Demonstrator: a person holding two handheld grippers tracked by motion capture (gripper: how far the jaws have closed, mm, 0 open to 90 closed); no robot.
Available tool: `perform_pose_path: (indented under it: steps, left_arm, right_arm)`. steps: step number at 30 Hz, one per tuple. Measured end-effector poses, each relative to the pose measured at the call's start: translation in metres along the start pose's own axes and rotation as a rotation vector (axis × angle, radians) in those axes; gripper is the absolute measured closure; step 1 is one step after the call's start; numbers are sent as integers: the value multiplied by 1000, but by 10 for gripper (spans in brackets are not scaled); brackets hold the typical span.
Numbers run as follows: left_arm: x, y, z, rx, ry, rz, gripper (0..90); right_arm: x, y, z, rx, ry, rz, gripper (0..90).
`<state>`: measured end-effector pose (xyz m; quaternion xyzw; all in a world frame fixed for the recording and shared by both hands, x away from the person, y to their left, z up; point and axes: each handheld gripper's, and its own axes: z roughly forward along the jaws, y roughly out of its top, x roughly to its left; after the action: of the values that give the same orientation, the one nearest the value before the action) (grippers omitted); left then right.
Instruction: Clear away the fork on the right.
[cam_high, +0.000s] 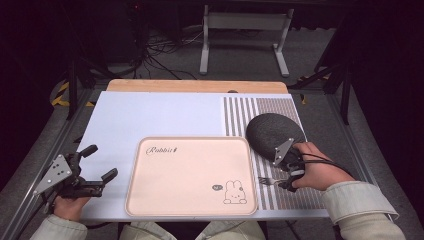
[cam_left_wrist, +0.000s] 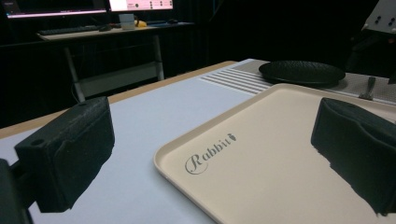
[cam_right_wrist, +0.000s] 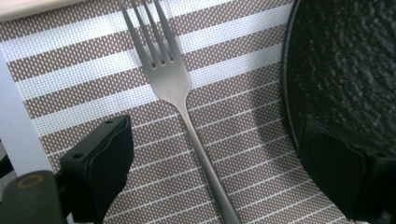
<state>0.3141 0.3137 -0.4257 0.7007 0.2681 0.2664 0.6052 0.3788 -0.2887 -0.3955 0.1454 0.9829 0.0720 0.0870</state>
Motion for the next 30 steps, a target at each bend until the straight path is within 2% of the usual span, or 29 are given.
perform_pose_path:
  steps: [5,6,7,12,13,14,17,18,19,21,24,26,27,30]
  left_arm:
    - [0,0,0,0,0,1,3]
    - [0,0,0,0,1,0,3]
    - [0,0,0,1,1,0,3]
    - [0,0,0,0,2,1,3]
    - [0,0,0,2,1,0,3]
    - [0,0,0,2,1,0,3]
    - [0,0,0,2,2,-2,3]
    - [0,0,0,2,2,-2,3]
    - [0,0,0,1,1,-1,3]
    - [0,0,0,5,-1,-1,3]
    - [0,0,0,1,3,-3,3]
    - [0,0,0,1,1,0,3]
    - [0,0,0,2,1,-1,3]
    - [0,0,0,1,1,-1,3]
  right_arm:
    - [1,0,6,14,7,-9,112]
    - [2,0,10,-3,-1,-33,115]
    - [2,0,10,-3,-1,-33,115]
    - [2,0,13,14,12,-46,285]
    - [2,0,13,14,12,-46,285]
    - [2,0,13,25,27,-52,322]
    - [3,-1,16,41,71,-106,455]
    - [3,-1,16,47,77,-116,473]
    - [3,-1,16,47,77,-116,473]
    - [2,-1,16,61,84,-136,566]
    - [1,-1,15,94,77,-168,660]
    - [2,-1,15,93,74,-163,688]
    - [1,-1,16,99,70,-189,721]
    - [0,-1,17,112,77,-205,784]
